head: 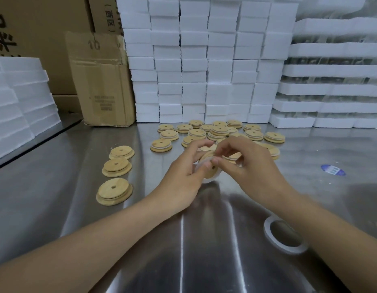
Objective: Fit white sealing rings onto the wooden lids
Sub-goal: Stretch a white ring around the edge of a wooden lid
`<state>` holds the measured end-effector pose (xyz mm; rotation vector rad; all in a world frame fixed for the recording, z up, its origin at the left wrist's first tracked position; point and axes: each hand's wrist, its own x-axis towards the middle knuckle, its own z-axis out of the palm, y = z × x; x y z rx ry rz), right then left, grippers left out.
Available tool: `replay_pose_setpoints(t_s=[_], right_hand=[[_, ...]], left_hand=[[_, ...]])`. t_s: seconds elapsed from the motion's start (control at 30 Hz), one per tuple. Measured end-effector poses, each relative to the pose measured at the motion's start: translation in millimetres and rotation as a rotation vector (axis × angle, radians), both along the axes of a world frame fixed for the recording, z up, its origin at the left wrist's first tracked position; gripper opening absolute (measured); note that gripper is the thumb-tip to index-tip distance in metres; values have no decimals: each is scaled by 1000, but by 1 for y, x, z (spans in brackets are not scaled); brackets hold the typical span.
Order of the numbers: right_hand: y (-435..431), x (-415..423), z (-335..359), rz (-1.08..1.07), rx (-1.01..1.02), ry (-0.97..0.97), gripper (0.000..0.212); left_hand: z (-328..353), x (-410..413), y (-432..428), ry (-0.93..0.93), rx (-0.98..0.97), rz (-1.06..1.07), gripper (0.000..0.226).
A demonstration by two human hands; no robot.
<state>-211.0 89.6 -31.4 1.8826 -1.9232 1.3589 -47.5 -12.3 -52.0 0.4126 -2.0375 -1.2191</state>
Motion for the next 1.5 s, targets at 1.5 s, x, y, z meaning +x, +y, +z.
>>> replay_pose_setpoints(t_s=[1.5], right_hand=[[3,6,2,18,63,-150,9]], left_hand=[[1,15,-17,7,-33,19,31]])
